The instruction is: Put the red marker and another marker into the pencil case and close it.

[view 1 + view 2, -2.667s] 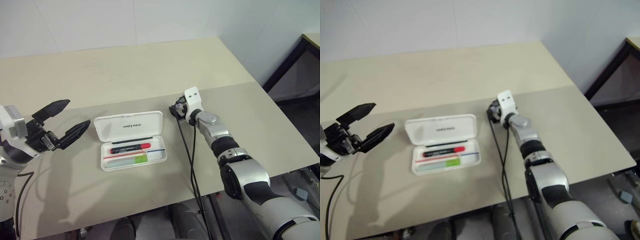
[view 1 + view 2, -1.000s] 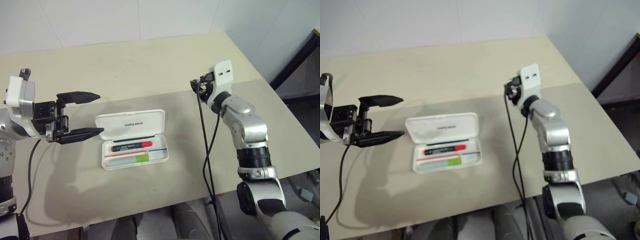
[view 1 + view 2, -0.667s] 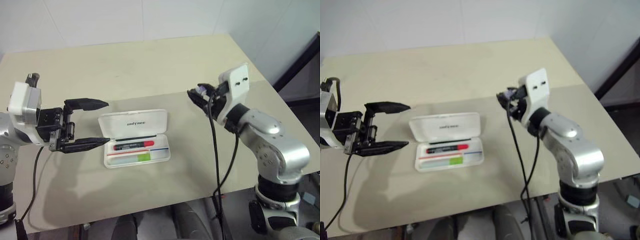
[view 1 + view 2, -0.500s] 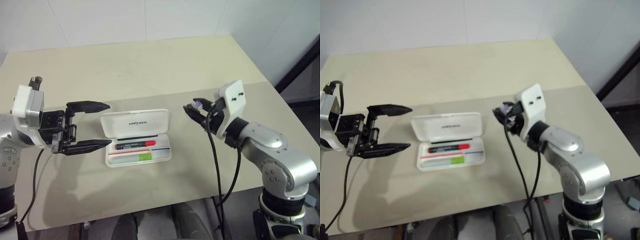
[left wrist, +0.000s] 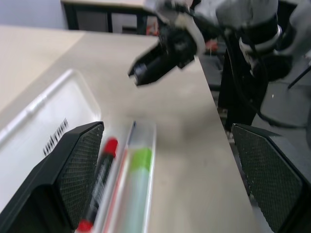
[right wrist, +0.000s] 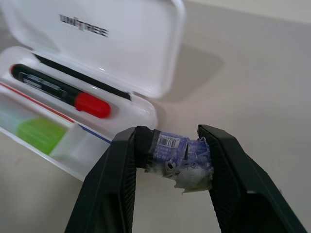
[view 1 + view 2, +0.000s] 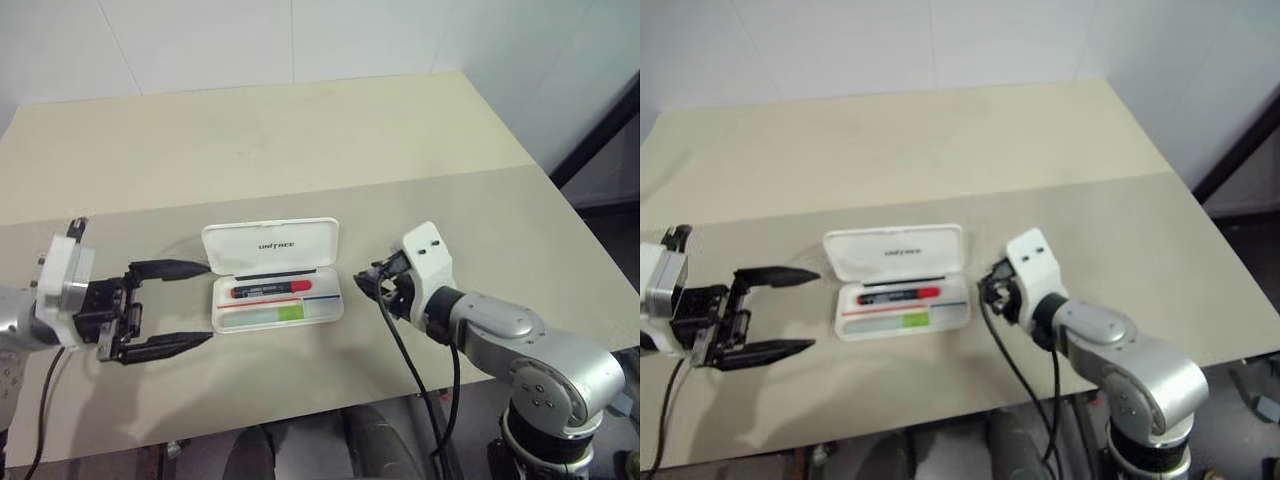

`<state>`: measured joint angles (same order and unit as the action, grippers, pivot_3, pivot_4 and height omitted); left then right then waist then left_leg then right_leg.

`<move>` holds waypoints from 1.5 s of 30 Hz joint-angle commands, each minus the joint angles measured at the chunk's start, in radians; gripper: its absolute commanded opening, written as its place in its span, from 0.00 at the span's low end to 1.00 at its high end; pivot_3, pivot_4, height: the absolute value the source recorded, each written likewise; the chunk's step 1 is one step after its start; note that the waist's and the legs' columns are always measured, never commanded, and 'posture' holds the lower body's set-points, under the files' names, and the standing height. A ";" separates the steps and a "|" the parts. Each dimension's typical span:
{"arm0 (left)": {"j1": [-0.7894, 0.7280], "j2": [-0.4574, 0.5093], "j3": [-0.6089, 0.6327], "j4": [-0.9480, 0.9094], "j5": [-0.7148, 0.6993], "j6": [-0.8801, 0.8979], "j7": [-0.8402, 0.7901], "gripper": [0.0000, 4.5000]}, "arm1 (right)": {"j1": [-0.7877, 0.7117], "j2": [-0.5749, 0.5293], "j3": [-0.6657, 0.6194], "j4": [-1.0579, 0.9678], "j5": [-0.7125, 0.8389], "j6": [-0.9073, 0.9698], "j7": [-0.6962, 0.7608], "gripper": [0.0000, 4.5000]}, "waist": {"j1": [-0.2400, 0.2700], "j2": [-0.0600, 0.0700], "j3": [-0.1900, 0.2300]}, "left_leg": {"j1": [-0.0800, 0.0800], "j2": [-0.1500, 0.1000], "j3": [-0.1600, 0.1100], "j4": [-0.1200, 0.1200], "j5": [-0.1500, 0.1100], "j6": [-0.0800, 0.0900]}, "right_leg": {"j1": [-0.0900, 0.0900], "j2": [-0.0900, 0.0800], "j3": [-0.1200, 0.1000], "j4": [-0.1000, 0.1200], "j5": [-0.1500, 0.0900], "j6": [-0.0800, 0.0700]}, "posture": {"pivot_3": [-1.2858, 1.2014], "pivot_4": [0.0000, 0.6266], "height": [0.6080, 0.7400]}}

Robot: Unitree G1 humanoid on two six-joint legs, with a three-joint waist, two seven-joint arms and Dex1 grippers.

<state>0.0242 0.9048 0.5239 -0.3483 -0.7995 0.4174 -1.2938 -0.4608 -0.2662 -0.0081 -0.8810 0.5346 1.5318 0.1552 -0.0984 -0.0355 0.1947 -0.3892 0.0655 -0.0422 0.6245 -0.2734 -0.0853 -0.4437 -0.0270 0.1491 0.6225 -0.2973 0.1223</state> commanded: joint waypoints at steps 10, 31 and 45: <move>0.098 -0.015 0.115 -0.071 0.009 -0.038 0.072 1.00 | -0.068 0.052 0.038 0.043 0.084 0.083 0.063 0.37 | 0.003 -0.001 0.000 | 0.000 0.000 0.000 0.000 0.000 0.000 | 0.000 0.000 0.000 0.000 0.000 0.001 | 0.52 0.24 1.00; 0.143 -0.032 0.146 -0.144 -0.020 -0.032 0.142 1.00 | -0.121 0.109 0.155 0.183 0.110 0.083 0.003 0.37 | -0.013 -0.001 -0.001 | 0.000 0.000 0.000 0.000 0.000 0.000 | 0.000 0.000 0.000 0.001 0.002 0.004 | 0.52 0.24 1.00; 0.152 -0.034 0.158 -0.154 -0.032 -0.036 0.157 1.00 | -0.126 0.140 0.145 0.243 0.078 0.083 -0.014 0.53 | -0.013 -0.001 -0.001 | 0.000 0.000 0.000 0.000 0.000 0.000 | 0.000 0.000 0.000 0.000 0.004 0.008 | 0.52 0.24 1.00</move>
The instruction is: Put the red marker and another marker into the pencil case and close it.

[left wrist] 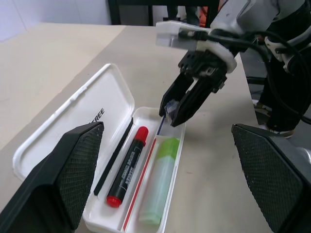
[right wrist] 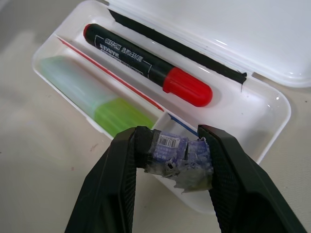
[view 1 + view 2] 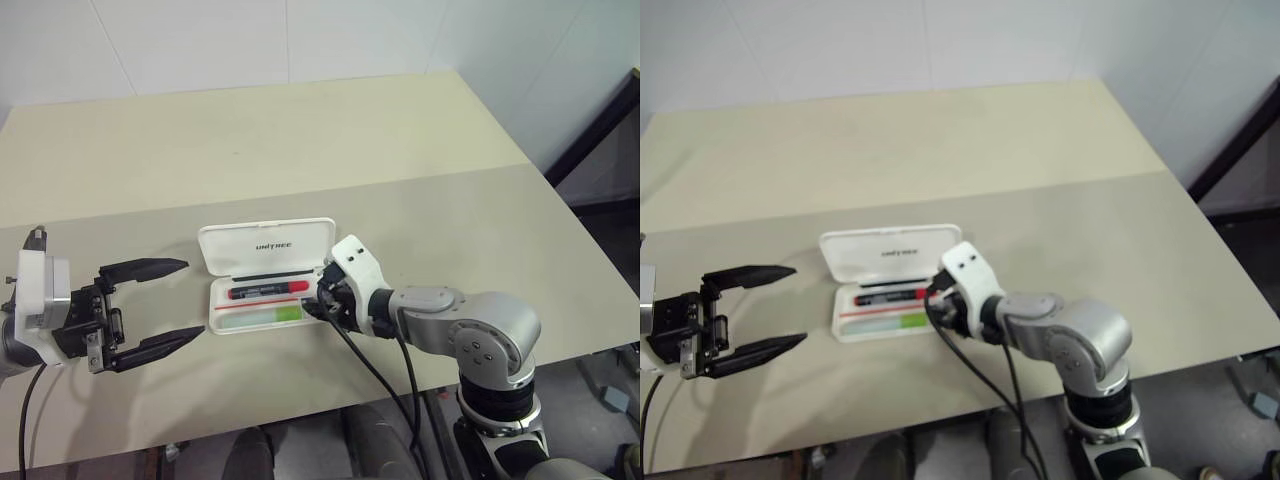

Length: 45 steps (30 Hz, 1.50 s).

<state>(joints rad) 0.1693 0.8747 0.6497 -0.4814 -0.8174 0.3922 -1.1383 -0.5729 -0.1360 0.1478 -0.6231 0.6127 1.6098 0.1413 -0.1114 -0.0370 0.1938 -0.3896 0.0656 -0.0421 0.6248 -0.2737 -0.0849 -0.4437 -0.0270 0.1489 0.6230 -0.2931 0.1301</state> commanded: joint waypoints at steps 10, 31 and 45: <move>-0.012 -0.005 0.014 -0.012 -0.009 -0.019 0.006 1.00 | -0.027 -0.011 -0.007 -0.026 -0.003 0.005 0.023 0.99 | 0.000 0.000 0.000 | 0.000 0.000 0.000 0.000 0.000 0.000 | 0.000 0.000 0.000 0.000 0.000 0.000 | 0.52 0.24 1.00; -0.287 -0.084 -0.148 0.114 0.094 -0.104 0.170 1.00 | -0.031 -0.469 -0.260 -0.056 0.168 -0.332 0.478 0.99 | 0.011 0.000 0.000 | 0.000 0.000 0.000 0.002 -0.001 0.002 | 0.001 0.000 0.000 -0.001 0.005 0.010 | 0.52 0.24 1.00; -0.585 -0.088 -0.231 0.483 0.177 -0.029 0.317 0.72 | -0.011 -0.531 -0.312 0.052 0.106 -0.672 0.524 1.00 | 0.030 -0.001 0.000 | -0.001 0.000 0.001 0.005 -0.001 0.002 | 0.003 0.001 0.001 -0.001 0.007 0.012 | 0.52 0.24 1.00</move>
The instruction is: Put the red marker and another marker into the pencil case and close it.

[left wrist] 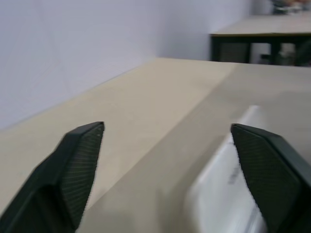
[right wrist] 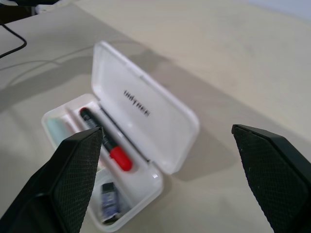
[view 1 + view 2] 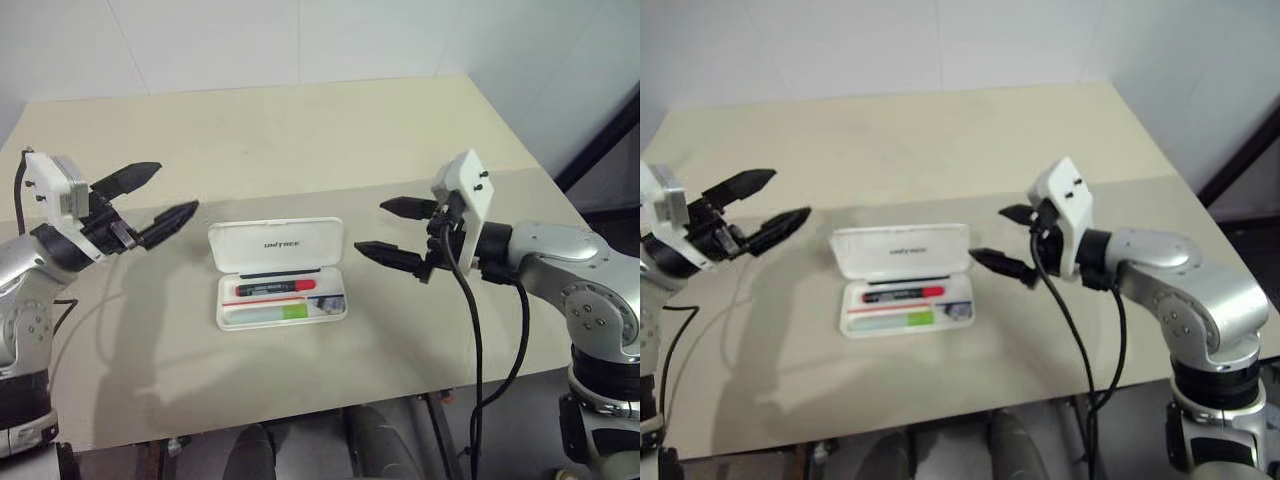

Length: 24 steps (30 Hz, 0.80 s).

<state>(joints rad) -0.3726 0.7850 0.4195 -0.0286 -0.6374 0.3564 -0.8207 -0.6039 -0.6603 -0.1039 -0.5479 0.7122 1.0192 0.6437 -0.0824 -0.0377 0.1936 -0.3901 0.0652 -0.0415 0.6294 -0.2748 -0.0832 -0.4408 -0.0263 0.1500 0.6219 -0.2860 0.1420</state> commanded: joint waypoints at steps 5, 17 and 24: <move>-0.138 0.004 -0.048 0.180 0.033 0.010 -0.019 0.36 | 0.145 -0.013 -0.107 -0.049 0.009 -0.207 0.075 1.00 | 0.013 0.000 0.000 | 0.000 0.000 -0.001 -0.001 0.000 0.000 | 0.000 0.000 0.000 0.000 0.000 0.000 | 0.52 0.24 1.00; -0.437 -0.025 -0.122 0.661 0.099 0.028 -0.158 0.00 | 0.535 -0.108 -0.186 -0.034 -0.054 -0.478 0.276 1.00 | 0.028 0.000 0.000 | 0.004 -0.001 -0.001 0.003 0.000 0.000 | 0.007 0.000 -0.001 0.001 0.000 0.001 | 0.52 0.24 1.00; -0.529 -0.061 -0.212 0.832 0.138 0.235 -0.228 0.00 | 0.637 -0.111 -0.217 -0.041 -0.056 -0.528 0.301 1.00 | 0.029 0.000 0.000 | 0.007 -0.001 -0.002 0.003 0.000 0.000 | 0.010 0.001 -0.001 0.001 0.000 0.001 | 0.52 0.24 1.00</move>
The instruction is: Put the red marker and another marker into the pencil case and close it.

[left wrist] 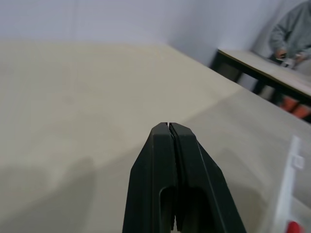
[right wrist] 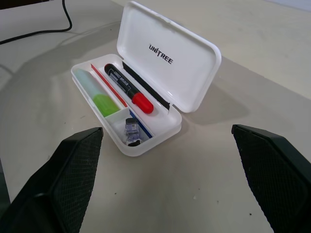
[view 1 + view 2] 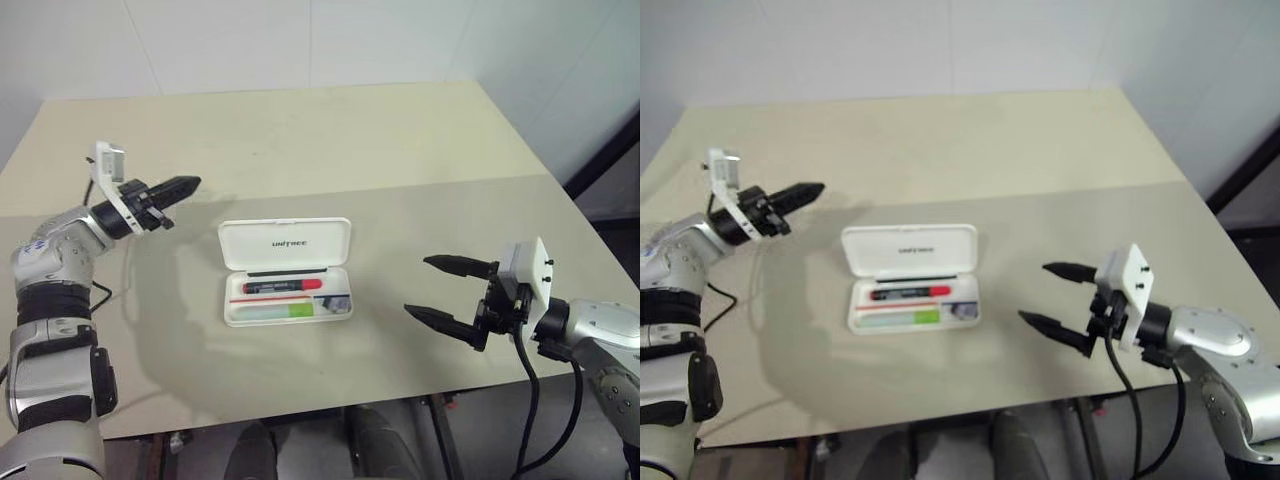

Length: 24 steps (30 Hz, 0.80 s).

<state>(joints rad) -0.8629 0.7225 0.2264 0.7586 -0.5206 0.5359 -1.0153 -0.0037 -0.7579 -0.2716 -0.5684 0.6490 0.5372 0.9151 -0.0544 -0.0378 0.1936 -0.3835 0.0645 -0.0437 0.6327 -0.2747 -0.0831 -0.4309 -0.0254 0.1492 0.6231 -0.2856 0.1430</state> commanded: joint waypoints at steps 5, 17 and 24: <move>-0.152 -0.017 -0.069 0.204 0.051 0.247 -0.116 0.00 | 0.152 -0.031 -0.100 0.026 -0.024 -0.142 0.119 1.00 | 0.003 -0.001 0.000 | -0.001 -0.001 -0.001 0.000 0.000 0.000 | 0.001 0.000 0.000 -0.001 0.000 0.000 | 0.52 0.24 1.00; -0.237 -0.064 -0.136 0.208 0.103 0.326 -0.289 0.00 | 0.236 0.024 -0.278 0.175 0.096 -0.326 0.313 1.00 | -0.001 -0.001 0.001 | 0.001 -0.001 -0.001 0.000 0.000 0.000 | 0.002 0.000 0.000 0.001 0.000 0.001 | 0.52 0.24 1.00; -0.133 -0.062 -0.206 -0.089 0.045 0.513 -0.358 0.00 | 0.297 0.004 -0.274 0.256 0.050 -0.427 0.437 1.00 | 0.001 -0.001 0.001 | 0.002 -0.001 -0.001 0.001 0.000 -0.001 | 0.004 0.000 0.000 0.001 0.000 0.001 | 0.52 0.24 1.00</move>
<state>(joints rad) -1.0162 0.6531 0.0289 0.7582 -0.4395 0.9997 -1.3531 0.2881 -0.7390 -0.5201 -0.3158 0.7059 0.1452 1.3288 -0.0536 -0.0392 0.1943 -0.3811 0.0638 -0.0450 0.6336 -0.2745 -0.0836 -0.4270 -0.0254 0.1495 0.6241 -0.2854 0.1440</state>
